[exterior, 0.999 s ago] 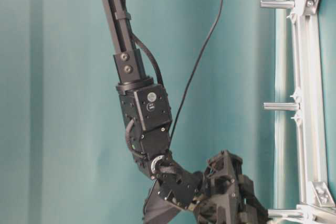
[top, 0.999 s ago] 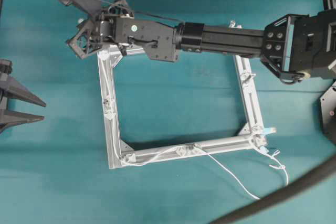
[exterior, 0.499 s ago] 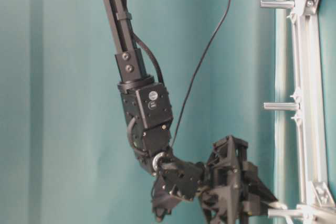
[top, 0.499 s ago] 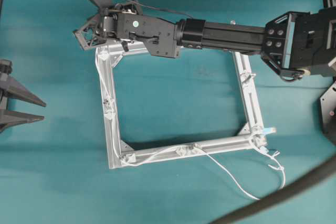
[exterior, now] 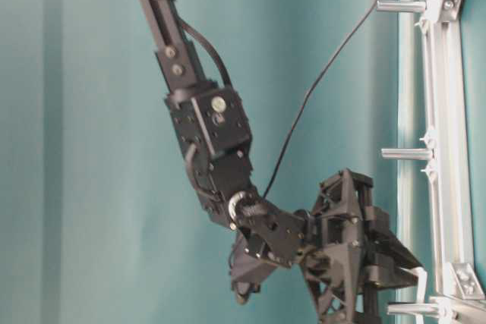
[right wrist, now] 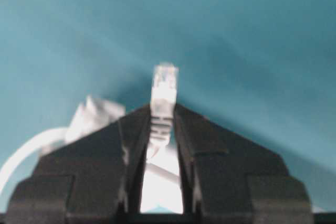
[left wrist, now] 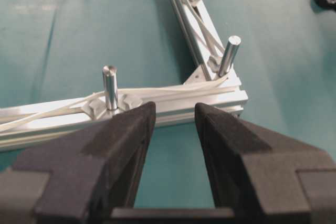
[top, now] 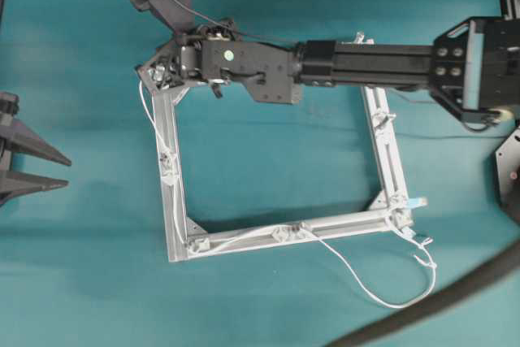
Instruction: Move the cable alternately left and right between 8 pins so it hooks onto each one.
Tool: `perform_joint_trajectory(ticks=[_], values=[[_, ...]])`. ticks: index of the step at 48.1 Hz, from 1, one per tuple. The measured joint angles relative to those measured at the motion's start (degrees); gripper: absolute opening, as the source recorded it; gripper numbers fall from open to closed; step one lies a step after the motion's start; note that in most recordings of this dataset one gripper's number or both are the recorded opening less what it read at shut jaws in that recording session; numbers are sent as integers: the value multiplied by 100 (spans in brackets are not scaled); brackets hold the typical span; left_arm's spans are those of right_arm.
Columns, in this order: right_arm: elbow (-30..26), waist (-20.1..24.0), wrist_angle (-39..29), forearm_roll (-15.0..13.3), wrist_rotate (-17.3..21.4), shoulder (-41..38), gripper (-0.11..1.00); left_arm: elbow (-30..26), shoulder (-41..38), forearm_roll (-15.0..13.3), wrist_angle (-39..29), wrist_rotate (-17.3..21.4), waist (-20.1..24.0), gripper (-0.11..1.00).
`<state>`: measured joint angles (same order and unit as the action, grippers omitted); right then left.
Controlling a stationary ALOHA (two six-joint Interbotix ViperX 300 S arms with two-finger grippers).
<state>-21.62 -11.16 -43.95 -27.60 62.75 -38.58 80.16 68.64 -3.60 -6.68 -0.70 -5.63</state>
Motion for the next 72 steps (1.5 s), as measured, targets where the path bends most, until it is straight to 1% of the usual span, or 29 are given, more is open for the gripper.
perform_joint_trajectory(ticks=[6, 10, 21, 29, 39, 48, 52, 56, 64, 72], values=[[264, 53, 246, -176, 176, 255, 15, 167, 0, 0, 0, 9, 0, 44], [413, 88, 387, -255, 185, 413, 15, 185, 0, 0, -9, 0, 0, 44], [949, 167, 914, -290, 123, 729, 15, 185, -9, -9, 0, 9, 0, 44], [1336, 211, 1310, -290, -44, 905, 15, 185, -9, -9, 0, 0, 0, 44], [1564, 211, 1644, -290, -264, 1072, 15, 176, -9, 0, 0, 9, 0, 44], [1758, 211, 2162, -290, -659, 1187, 15, 185, -9, 0, 0, 0, 0, 44], [1819, 237, 2364, -290, -747, 1204, 15, 185, 0, 0, 0, 0, 0, 44], [1872, 290, 2355, -290, -756, 1213, 15, 185, -9, 0, 0, 0, 0, 44], [2109, 352, 2004, -290, -756, 1362, 15, 176, -9, -9, 0, 9, 0, 44], [2522, 360, 1951, -290, -721, 1626, 15, 176, -9, 0, 0, 0, 0, 44]])
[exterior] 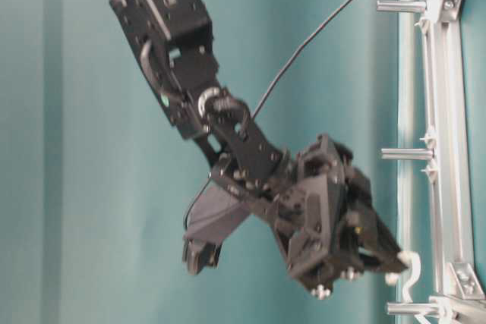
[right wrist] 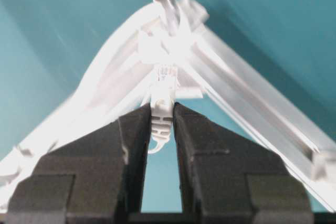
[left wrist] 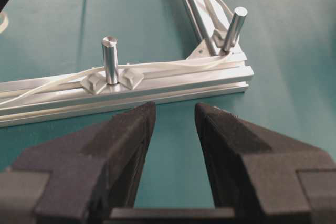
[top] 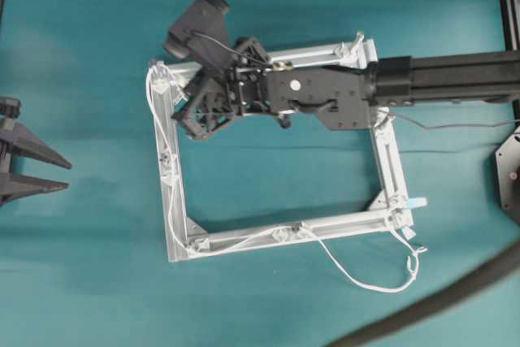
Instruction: Move the cable alternately left and right between 8 pins so it hooks onto each one.
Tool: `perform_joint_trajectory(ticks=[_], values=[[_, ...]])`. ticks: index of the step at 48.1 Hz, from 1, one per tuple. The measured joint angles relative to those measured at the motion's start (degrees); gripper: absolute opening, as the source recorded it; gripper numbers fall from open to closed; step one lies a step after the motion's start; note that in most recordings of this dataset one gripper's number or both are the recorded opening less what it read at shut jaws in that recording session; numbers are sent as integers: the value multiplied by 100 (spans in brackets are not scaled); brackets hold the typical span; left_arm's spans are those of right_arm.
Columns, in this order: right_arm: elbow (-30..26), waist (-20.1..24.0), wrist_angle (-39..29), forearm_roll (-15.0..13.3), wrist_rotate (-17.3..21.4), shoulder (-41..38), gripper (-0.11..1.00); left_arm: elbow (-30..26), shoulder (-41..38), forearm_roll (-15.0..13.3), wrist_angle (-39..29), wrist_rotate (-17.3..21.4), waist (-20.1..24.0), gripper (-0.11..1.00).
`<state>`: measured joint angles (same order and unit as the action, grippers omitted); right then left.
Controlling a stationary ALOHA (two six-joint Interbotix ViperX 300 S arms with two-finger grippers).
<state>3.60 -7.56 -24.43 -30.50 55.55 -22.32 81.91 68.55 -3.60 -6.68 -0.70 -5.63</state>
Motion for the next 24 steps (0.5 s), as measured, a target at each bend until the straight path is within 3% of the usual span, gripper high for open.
perform_joint_trajectory(ticks=[17, 24], values=[[729, 88, 53, 0, 18, 475, 15, 9, 9, 0, 0, 9, 0, 44], [1028, 97, -158, 9, 229, 773, 15, 9, 9, -9, 0, 0, 0, 44]])
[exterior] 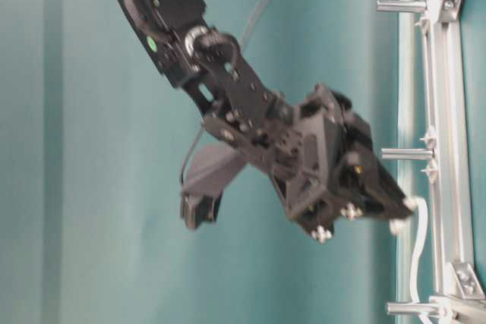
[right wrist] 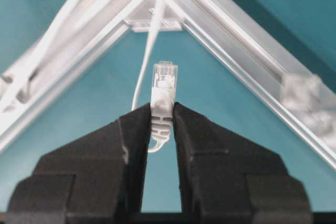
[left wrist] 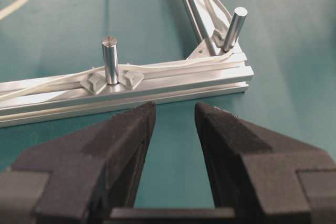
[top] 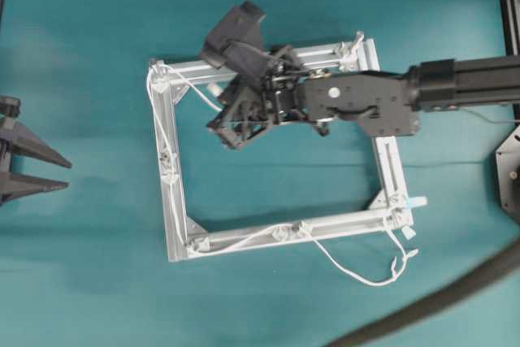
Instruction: Move the cable alternately left and right between 8 pins so it hooks onto each one.
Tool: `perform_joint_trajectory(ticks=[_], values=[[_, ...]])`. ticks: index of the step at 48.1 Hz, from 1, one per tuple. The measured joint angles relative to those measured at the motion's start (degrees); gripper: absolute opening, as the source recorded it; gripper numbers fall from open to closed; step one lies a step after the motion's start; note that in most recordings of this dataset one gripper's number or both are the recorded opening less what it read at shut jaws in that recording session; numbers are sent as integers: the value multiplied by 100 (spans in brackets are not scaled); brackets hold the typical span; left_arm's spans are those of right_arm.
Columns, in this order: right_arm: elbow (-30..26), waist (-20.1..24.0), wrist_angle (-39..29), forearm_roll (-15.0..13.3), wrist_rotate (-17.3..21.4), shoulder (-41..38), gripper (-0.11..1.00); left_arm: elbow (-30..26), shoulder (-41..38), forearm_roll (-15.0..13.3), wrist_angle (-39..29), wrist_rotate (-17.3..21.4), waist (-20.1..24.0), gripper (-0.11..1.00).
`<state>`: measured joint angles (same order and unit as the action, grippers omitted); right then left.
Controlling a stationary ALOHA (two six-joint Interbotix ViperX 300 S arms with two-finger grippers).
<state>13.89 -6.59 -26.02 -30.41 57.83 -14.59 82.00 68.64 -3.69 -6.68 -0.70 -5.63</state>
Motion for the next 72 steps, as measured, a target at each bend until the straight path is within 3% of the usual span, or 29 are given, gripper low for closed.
perform_joint_trajectory(ticks=[12, 18, 24, 43, 48, 56, 72], values=[[967, -26, -114, -9, 571, 642, 15, 0, 0, 9, 0, 9, 0, 44], [1371, -246, -114, -9, 782, 976, 15, 0, 0, 9, 0, 0, 0, 44], [1608, -510, 9, -70, 694, 1213, 15, 0, -9, 0, 0, 0, 0, 44], [2329, -738, 132, -176, 475, 1951, 15, 0, 0, 9, 0, 9, 0, 44], [2531, -967, 88, -352, 457, 2127, 15, 0, -9, 0, 0, 9, 0, 44], [2628, -1292, 62, -967, 281, 2232, 15, 0, 0, 0, 0, 9, 0, 44], [2681, -1740, 88, -1767, -642, 2232, 15, 0, 0, 9, 0, 9, 0, 44]])
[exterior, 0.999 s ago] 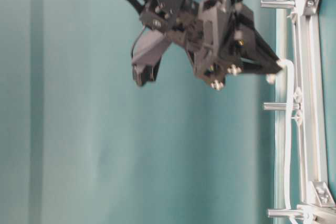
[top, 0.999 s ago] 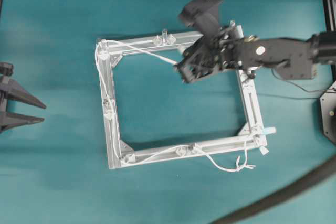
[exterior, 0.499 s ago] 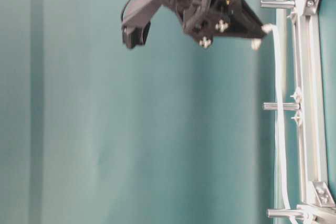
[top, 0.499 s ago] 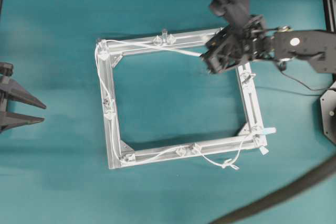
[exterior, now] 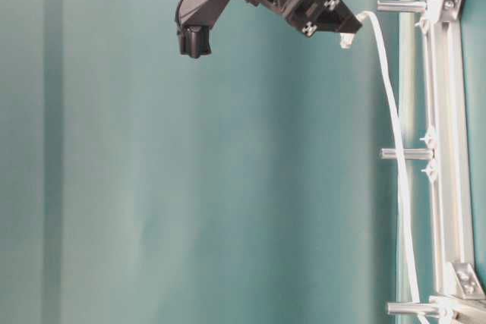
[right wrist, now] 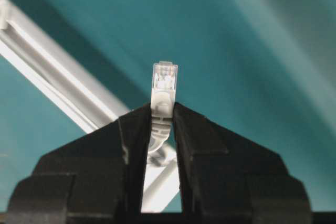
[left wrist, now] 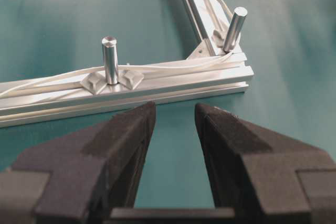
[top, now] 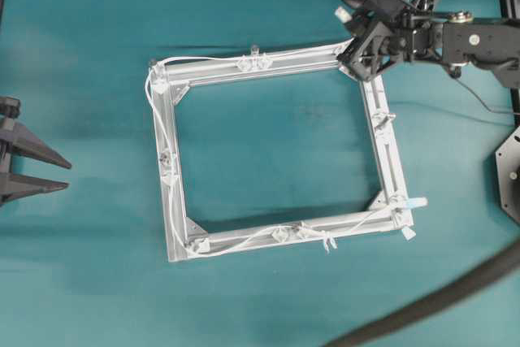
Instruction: Move the cable alternately left and right between 8 pins so it hooks onto each one.
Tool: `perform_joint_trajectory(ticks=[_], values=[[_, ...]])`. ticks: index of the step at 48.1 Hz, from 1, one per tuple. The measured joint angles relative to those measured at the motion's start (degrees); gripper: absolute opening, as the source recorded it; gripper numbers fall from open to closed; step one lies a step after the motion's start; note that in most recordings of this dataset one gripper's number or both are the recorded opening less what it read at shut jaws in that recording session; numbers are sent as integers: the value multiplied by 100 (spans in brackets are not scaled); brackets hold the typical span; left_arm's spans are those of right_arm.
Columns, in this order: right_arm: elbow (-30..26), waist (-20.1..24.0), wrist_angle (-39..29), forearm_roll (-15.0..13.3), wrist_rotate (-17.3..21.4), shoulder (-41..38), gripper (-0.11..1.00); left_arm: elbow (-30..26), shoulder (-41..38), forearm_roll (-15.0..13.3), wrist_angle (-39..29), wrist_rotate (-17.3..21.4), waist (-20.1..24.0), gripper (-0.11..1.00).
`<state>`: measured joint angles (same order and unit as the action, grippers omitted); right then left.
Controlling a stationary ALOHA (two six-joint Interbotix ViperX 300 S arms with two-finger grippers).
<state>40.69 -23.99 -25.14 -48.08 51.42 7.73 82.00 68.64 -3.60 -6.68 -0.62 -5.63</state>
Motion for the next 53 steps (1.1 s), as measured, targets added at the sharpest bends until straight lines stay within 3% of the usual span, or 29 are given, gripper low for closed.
perform_joint_trajectory(ticks=[5, 17, 53], values=[[35, -114, 105, -167, -185, 0, 15, 0, 0, -9, 0, 0, 0, 44], [114, -387, 536, -475, -211, 0, 15, 0, 0, -9, 0, -9, 0, 44], [281, -782, 809, -510, -158, -422, 15, 0, 0, -9, 0, 0, 0, 44]])
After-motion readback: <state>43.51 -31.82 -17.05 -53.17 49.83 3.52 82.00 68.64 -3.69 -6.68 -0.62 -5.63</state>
